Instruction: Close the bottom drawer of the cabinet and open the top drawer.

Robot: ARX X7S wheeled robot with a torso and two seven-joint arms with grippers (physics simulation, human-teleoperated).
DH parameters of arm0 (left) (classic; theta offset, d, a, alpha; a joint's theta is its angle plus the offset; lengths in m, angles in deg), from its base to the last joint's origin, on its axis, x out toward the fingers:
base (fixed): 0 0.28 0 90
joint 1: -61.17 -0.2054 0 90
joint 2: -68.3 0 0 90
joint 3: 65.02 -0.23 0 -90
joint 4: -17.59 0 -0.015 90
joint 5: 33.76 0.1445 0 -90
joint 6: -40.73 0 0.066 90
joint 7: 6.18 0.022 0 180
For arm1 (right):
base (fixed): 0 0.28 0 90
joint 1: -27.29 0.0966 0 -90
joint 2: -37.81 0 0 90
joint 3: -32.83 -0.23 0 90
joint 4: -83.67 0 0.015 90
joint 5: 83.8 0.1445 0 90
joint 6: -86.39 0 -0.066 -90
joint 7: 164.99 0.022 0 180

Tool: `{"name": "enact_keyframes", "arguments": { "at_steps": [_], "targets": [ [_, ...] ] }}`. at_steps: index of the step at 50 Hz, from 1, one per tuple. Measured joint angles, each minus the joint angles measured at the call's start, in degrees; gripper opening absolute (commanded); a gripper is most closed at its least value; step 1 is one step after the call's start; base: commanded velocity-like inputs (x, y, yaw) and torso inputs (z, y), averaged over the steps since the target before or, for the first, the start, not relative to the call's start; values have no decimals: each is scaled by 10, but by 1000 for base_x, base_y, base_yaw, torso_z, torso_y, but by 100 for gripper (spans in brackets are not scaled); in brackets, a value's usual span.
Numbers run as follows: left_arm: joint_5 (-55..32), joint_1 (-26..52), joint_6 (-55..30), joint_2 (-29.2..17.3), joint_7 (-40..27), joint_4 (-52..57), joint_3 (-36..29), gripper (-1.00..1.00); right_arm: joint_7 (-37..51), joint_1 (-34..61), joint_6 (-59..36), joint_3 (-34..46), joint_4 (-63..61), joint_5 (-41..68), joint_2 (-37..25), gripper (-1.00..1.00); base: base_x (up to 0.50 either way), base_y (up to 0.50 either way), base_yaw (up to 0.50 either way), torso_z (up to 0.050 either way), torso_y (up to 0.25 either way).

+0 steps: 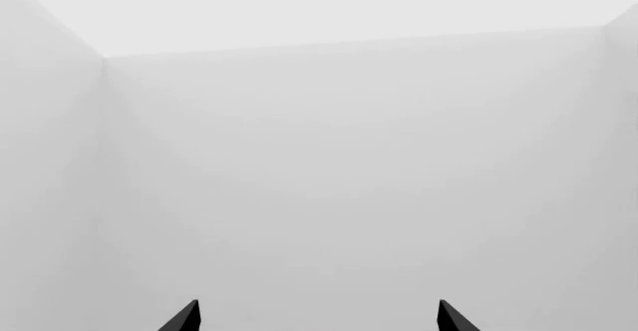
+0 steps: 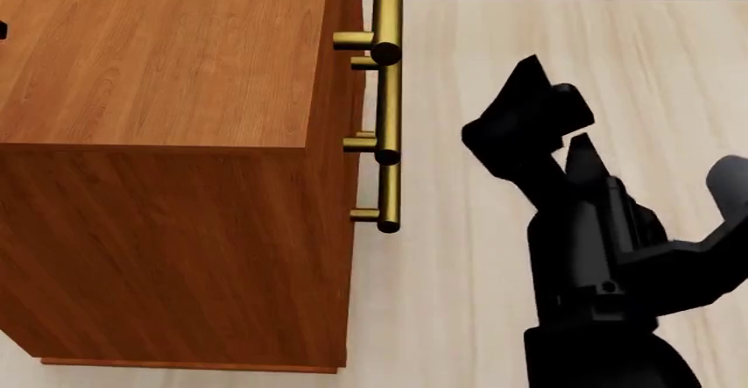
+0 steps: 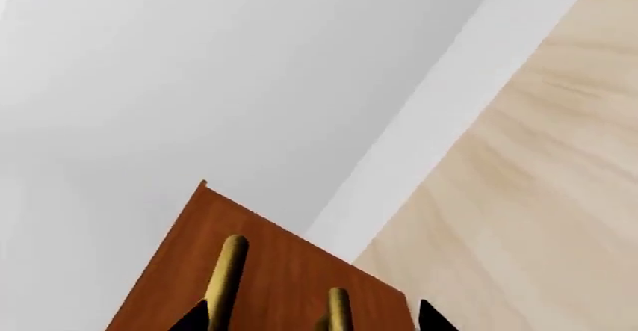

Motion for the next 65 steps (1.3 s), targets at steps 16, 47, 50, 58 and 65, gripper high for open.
{"name": "enact_keyframes", "arguments": {
  "at_steps": [16,47,50,58,65],
  "targets": [
    [-2,-4,3,-4,-3,0,1,100,54,7,22,22,-17,101,6,100,0,0,0,0,0],
    [-4,-8,12,-10,-6,-3,-1,100,43,43,58,96,53,124,-7,100,0,0,0,0,0],
    [-4,-8,13,-10,-6,-4,-2,100,38,49,61,103,64,123,-8,100,0,0,0,0,0],
    [-5,-8,14,-12,-7,-5,-2,100,25,65,68,121,98,119,-8,100,0,0,0,0,0],
    [-5,-7,16,-12,-8,-7,-4,100,16,78,74,135,125,119,-9,100,0,0,0,0,0]
  ]
}}
